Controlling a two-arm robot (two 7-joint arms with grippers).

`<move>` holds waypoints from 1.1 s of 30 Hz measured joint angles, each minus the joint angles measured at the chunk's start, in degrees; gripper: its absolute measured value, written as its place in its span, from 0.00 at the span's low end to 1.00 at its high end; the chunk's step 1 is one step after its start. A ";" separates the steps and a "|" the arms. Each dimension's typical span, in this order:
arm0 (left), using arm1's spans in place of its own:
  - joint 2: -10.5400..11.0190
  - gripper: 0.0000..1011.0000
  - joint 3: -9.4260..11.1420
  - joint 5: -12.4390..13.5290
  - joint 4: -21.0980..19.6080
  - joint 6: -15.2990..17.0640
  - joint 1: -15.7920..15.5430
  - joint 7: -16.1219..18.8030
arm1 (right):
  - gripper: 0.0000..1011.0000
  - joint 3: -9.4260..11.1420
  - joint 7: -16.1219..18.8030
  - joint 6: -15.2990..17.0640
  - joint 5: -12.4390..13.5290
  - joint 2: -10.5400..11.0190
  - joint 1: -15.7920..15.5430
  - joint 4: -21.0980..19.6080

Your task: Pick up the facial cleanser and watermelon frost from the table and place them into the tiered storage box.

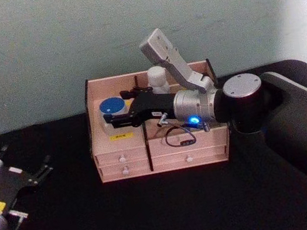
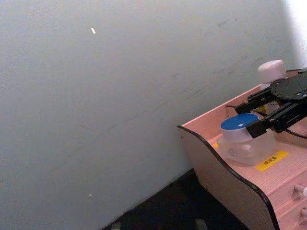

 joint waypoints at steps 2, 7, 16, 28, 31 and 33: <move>0.00 0.99 0.00 0.00 0.00 0.00 0.00 0.00 | 0.92 -0.01 0.00 -0.01 0.01 0.01 0.00 -0.01; 0.00 0.99 0.00 0.00 0.00 0.00 0.00 0.00 | 0.99 -0.02 0.00 -0.04 0.02 0.02 -0.02 -0.04; 0.00 0.99 0.00 0.00 0.00 0.00 0.00 0.00 | 0.99 0.50 0.05 -0.28 0.00 0.91 -1.26 -2.60; 0.00 0.99 0.00 0.00 0.00 0.00 0.00 0.00 | 0.99 2.61 1.78 1.61 2.86 8.74 -10.05 -18.74; 0.00 0.99 0.00 0.00 0.00 0.00 0.00 0.00 | 0.99 2.95 2.31 1.86 3.70 10.82 -12.01 -21.93; 0.00 0.99 0.00 0.00 0.00 0.00 0.00 0.00 | 0.99 3.27 2.81 1.86 4.39 13.27 -14.17 -25.16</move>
